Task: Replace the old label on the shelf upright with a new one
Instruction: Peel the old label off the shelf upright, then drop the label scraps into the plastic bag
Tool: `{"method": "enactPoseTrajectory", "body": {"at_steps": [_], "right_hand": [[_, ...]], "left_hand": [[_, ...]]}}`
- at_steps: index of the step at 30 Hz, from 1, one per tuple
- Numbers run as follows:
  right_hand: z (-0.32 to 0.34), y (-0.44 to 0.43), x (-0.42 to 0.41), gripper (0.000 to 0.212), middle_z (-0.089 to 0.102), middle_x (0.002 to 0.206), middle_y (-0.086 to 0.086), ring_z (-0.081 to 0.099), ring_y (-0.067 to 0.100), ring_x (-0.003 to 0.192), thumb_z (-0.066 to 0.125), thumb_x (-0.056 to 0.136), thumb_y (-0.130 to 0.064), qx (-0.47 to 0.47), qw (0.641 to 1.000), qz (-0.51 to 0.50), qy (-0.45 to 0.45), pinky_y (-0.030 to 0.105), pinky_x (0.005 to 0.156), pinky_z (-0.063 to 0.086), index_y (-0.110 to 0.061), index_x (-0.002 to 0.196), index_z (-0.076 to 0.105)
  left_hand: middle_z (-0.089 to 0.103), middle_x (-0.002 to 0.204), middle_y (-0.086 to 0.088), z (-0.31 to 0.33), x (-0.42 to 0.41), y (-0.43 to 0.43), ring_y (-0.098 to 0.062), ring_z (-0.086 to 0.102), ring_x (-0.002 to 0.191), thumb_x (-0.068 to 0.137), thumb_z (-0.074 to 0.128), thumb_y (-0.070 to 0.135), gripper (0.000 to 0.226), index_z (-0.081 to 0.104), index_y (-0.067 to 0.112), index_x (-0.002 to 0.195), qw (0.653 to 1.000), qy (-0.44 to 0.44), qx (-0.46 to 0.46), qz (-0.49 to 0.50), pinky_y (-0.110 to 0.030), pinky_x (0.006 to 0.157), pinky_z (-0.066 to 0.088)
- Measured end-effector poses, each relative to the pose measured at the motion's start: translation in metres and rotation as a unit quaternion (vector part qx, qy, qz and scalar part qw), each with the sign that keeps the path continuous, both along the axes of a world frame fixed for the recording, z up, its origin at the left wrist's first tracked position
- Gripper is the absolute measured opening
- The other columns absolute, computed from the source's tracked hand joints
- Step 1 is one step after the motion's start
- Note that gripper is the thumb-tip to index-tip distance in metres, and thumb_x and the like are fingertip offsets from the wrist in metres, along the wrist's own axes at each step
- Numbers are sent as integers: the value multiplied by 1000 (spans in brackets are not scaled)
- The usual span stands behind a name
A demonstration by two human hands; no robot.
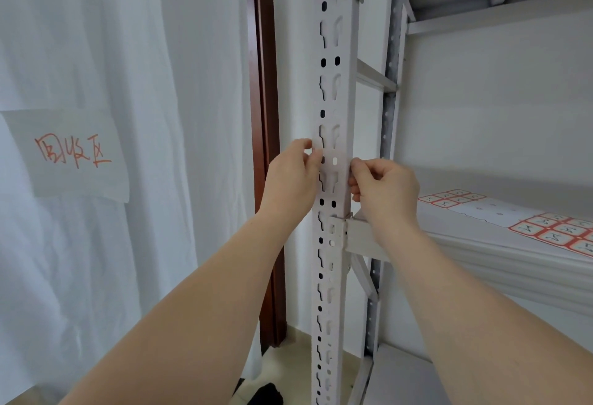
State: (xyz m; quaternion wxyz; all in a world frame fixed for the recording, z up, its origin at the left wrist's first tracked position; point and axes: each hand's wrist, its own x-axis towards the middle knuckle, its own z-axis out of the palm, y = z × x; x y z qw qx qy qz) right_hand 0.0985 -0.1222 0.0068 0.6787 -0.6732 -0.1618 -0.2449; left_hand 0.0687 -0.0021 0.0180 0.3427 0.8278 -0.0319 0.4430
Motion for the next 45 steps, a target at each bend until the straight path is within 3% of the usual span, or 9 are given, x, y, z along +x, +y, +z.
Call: {"method": "enactPoseTrajectory", "body": {"at_steps": [3,9,12,15,19,24,36,40,45], "right_hand": [[0,0,0,31,64,56,-4,58,12,51,60,88,-21,-2,1000,1,-1,39,71,58,-22,57,63],[0,0,0,32,64,56,-3,58,13,52,60,88,-21,-6,1000,-2,-7,36,69,58,-22,56,62],[0,-1,-1,32,63,55,-5,57,7,49,60,88,-20,-1,1000,6,-3,30,63,55,-22,56,62],[2,-3,-5,25,63,57,-2,54,0,42,61,88,-16,43,999,31,11,16,50,48,-18,63,65],[4,-10,-14,11,66,61,3,59,7,46,66,85,-11,125,987,93,30,17,51,50,-12,75,66],[4,-17,-34,16,63,52,-4,52,7,45,71,82,-18,134,974,177,47,17,47,45,-12,68,68],[-11,-18,-70,15,60,64,4,52,8,52,63,88,-9,187,934,291,87,15,57,50,-8,77,73],[-20,-24,-78,13,58,59,0,50,6,50,63,88,-9,199,933,281,102,15,54,48,-7,78,71],[-48,-29,-82,28,56,53,-5,50,8,51,57,93,-15,161,965,176,112,20,52,45,-12,66,65]], "left_hand": [[45,63,-2,-1,1,-1,-19,41,61,103,33,23,37,47,5,74,999,12,27,13,-31,60,35],[41,57,5,3,0,-2,-12,41,55,103,34,27,43,37,18,61,999,39,-11,1,-17,50,33],[47,62,7,2,-2,-3,-10,45,59,102,38,27,36,49,14,70,999,24,-39,-11,-22,60,39],[58,86,7,-2,-12,-10,-2,53,72,96,52,27,15,59,19,106,992,-69,-100,23,-13,67,41],[57,76,5,-4,-25,-22,-7,55,61,89,64,18,7,62,22,95,965,-43,-234,-107,-24,59,53],[60,76,0,-7,-40,-31,-9,57,61,91,62,12,5,67,12,93,910,30,-339,-239,-22,57,51],[64,78,-8,-17,-67,-47,-14,61,66,90,63,11,5,67,9,92,912,15,-345,-223,-25,62,55],[61,72,-3,-24,-79,-50,-11,58,63,90,62,10,6,66,13,94,872,76,-390,-285,-24,61,52],[60,77,-3,-48,-85,-61,-15,55,72,91,60,10,11,66,14,99,833,149,-438,-305,-24,64,51]]}}
